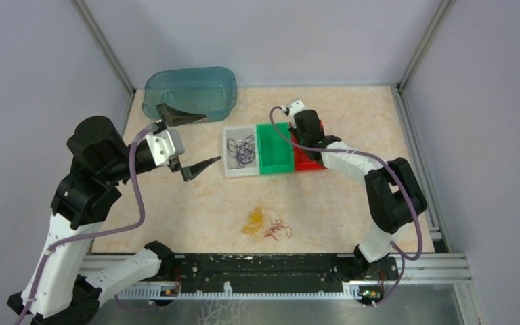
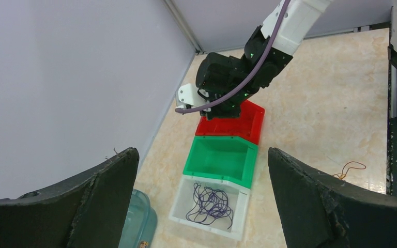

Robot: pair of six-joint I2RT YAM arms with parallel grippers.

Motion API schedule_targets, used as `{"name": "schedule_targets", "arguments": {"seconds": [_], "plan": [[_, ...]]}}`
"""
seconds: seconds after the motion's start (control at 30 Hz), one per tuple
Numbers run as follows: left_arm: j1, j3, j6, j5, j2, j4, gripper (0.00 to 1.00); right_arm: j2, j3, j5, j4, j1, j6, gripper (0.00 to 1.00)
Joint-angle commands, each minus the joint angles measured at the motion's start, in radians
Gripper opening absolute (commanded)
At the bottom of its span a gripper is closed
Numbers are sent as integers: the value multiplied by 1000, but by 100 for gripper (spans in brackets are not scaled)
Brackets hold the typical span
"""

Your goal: Untangle the cables

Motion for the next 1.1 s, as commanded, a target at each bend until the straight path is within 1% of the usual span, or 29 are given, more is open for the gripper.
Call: {"name": "schedule_targets", "arguments": {"seconds": [0.0, 0.1, 0.2, 0.4, 0.43, 0.57, 0.63, 0.67, 0.83, 0.97, 1.07], "plan": [[-2, 21, -15, 15, 4, 28, 100, 74, 14, -58, -23, -14, 85, 0], [-2, 20, -15, 15, 5, 31, 100, 111, 22, -60, -36, -24, 117, 0], [-2, 20, -12, 15, 7, 30, 100, 141, 33, -19, -49, -30, 138, 0], [-2, 13, -10, 17, 13, 36, 100, 144, 26, 4, -47, -44, 150, 0], [-2, 13, -11, 18, 15, 38, 100, 137, 25, 5, -50, -44, 148, 3], [-1, 11, -10, 19, 19, 43, 100, 64, 27, -19, -53, -54, 159, 31], [-2, 12, -7, 23, 19, 42, 100, 25, 50, -38, -83, -64, 177, 41], [-2, 12, -7, 23, 19, 43, 100, 11, 61, -46, -98, -67, 181, 44], [-2, 9, -5, 20, 19, 40, 100, -93, 65, -102, -108, -76, 180, 53], [-2, 3, -6, 21, 15, 37, 100, -122, 73, -122, -106, -82, 218, 53], [-2, 0, -4, 21, 15, 38, 100, -120, 84, -200, -53, -82, 253, 53]]}}
